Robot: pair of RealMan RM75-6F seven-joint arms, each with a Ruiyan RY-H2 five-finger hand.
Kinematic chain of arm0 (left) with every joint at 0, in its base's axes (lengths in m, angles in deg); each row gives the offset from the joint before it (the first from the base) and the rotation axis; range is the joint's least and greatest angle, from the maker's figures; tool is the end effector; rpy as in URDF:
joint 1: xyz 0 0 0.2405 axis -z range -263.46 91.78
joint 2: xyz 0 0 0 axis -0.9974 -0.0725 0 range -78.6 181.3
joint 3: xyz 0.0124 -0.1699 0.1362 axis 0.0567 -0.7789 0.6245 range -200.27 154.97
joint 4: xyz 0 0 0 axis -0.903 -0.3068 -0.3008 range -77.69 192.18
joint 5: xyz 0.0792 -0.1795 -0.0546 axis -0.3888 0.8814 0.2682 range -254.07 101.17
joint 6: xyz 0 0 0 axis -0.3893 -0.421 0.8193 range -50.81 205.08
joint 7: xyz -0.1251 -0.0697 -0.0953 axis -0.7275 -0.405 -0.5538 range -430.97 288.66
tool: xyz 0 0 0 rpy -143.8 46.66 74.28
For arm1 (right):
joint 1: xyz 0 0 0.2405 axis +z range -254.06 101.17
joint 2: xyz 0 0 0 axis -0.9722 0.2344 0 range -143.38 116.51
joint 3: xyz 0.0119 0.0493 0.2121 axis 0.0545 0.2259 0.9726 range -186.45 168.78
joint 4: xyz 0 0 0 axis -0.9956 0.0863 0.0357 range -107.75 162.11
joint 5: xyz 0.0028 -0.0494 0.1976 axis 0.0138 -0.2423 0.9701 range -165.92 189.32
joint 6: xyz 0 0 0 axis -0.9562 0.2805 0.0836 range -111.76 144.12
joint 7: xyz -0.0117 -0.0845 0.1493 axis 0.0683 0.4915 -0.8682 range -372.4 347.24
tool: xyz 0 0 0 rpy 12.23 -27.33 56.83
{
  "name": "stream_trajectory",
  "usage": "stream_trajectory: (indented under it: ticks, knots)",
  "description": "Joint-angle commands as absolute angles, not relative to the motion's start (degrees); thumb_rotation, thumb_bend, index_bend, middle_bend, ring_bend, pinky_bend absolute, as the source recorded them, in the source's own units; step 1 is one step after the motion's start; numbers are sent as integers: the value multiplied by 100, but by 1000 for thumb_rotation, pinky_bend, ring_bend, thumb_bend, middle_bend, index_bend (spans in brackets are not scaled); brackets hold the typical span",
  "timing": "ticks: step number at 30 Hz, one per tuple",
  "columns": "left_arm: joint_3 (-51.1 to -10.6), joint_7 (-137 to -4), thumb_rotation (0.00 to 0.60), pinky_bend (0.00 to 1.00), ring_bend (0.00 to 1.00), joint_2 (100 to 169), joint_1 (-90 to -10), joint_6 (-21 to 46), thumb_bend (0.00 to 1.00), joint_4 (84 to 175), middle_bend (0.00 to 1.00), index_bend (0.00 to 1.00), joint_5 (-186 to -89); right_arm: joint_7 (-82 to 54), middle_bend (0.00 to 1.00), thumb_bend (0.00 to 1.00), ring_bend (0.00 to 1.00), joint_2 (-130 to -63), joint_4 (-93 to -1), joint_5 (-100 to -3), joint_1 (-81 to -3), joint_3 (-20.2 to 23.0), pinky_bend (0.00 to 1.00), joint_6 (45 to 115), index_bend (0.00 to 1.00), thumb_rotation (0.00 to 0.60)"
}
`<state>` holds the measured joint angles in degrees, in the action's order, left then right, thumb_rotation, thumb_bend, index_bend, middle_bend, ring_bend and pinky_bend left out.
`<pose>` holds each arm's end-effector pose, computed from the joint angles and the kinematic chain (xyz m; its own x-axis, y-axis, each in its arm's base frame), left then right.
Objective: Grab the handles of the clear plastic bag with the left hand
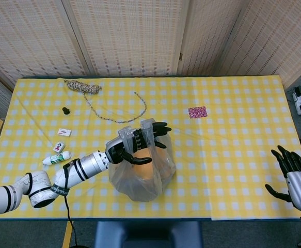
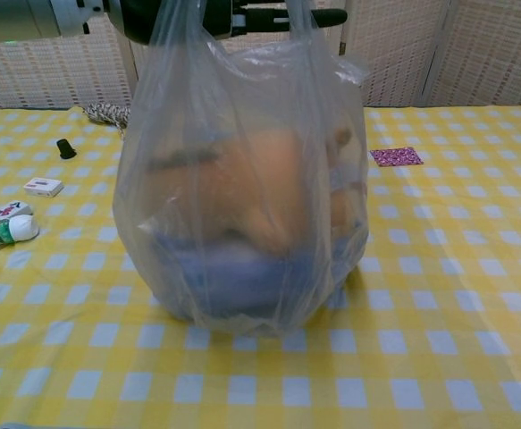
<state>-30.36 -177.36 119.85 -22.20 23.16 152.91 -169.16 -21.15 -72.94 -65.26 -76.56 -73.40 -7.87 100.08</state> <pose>0.0391 0.3228 0.0452 -0.5094 0.8598 0.0346 0.4207 0.2138 0.8817 -0.2856 -0.1901 0.1603 0.3330 -0.0663 0.9406 -0.9428 -0.0075 0.3333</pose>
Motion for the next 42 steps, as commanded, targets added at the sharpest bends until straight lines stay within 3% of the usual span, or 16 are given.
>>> stream_trajectory:
  ticks: [1,19,26,32,36,39,42]
  knots:
    - [-3053,-17641,600,231,61,11991,-2197,2367,295,15339,115,118,-16882,-2123,0,253,0,-7291,-6522,-7658,-7339,-788,0,10003,0,600]
    - [-3191,-17517,600,312,131,12046,-2061,2614,296,15722,128,110,-16713,-2191,0,254,0,-7261,-6524,-7701,-7364,-798,0,10047,0,600]
    - [-3379,-17266,600,513,356,12020,-2127,2698,296,15951,334,202,-16303,-2235,0,254,0,-7248,-6508,-7699,-7375,-792,0,10066,0,600]
    - [-3493,-17015,600,601,459,11943,-2201,2773,297,16171,440,280,-16142,-2229,0,254,0,-7250,-6521,-7705,-7382,-789,0,10082,0,600]
    - [-3568,-16855,600,664,539,11886,-2258,2807,316,16324,532,389,-16065,-2232,0,254,0,-7254,-6514,-7719,-7385,-793,0,10088,0,600]
    - [-3627,-16712,600,722,602,11842,-2305,2837,404,16422,602,450,-15976,-2233,0,254,0,-7253,-6514,-7724,-7385,-795,0,10088,0,600]
    - [-3744,-16316,600,833,682,11797,-2395,2875,651,16639,667,462,-15521,-2234,0,254,0,-7255,-6510,-7718,-7385,-791,0,10086,0,600]
